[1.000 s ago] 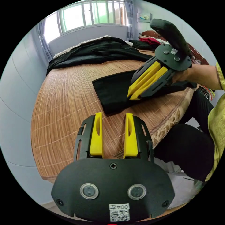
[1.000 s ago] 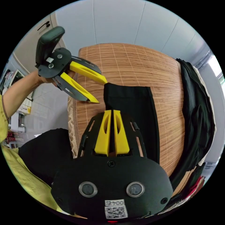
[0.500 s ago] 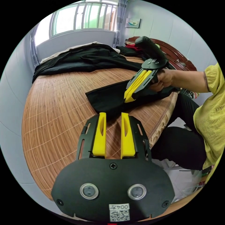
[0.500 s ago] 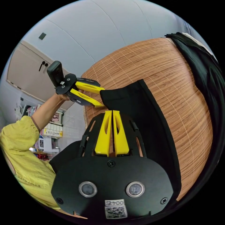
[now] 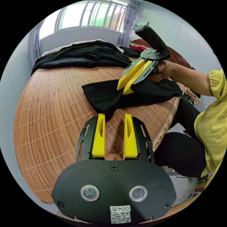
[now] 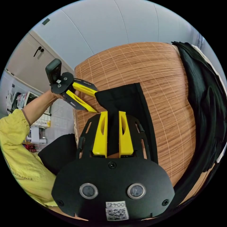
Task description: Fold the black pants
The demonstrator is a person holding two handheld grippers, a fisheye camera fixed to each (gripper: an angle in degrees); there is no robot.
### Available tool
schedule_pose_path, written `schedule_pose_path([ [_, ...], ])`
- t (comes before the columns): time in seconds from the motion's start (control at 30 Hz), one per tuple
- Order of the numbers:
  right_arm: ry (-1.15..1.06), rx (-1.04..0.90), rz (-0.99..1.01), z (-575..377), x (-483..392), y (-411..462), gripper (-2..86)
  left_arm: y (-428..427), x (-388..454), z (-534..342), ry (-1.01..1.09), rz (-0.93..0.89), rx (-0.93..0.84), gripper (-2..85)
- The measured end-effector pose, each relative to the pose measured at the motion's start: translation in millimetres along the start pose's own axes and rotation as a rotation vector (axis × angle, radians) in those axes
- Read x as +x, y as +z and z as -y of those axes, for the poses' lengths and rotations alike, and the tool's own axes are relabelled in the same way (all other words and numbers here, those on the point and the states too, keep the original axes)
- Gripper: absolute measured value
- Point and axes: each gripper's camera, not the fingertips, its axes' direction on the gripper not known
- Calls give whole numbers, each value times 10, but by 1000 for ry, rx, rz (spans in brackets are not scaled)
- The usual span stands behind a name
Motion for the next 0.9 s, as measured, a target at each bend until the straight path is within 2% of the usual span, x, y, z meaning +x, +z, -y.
schedule_pose_path([
  [0.17, 73, 62, -15, 74, 108, -109, 87, 84, -105, -17, -18, 28, 31, 73],
  [0.27, 88, 59, -38, 165, 150, -123, 88, 140, -221, -10, -51, -1, 46, 92],
  [0.37, -40, 7, 129, 275, 60, -179, 79, 255, -304, 32, -67, -4, 16, 114],
  [0.43, -73, -15, 156, 314, 19, -207, 81, 324, -307, 62, -48, 5, -1, 110],
  [0.5, -29, -6, 83, 333, 49, -228, 78, 388, -309, 92, -33, 20, -15, 95],
  [0.7, 106, 91, 85, 369, 132, -338, 71, 483, -389, 180, -25, 53, -2, 55],
  [0.9, 87, 70, -199, 642, -117, -324, 82, 617, -542, 377, -38, 35, -57, 36],
])
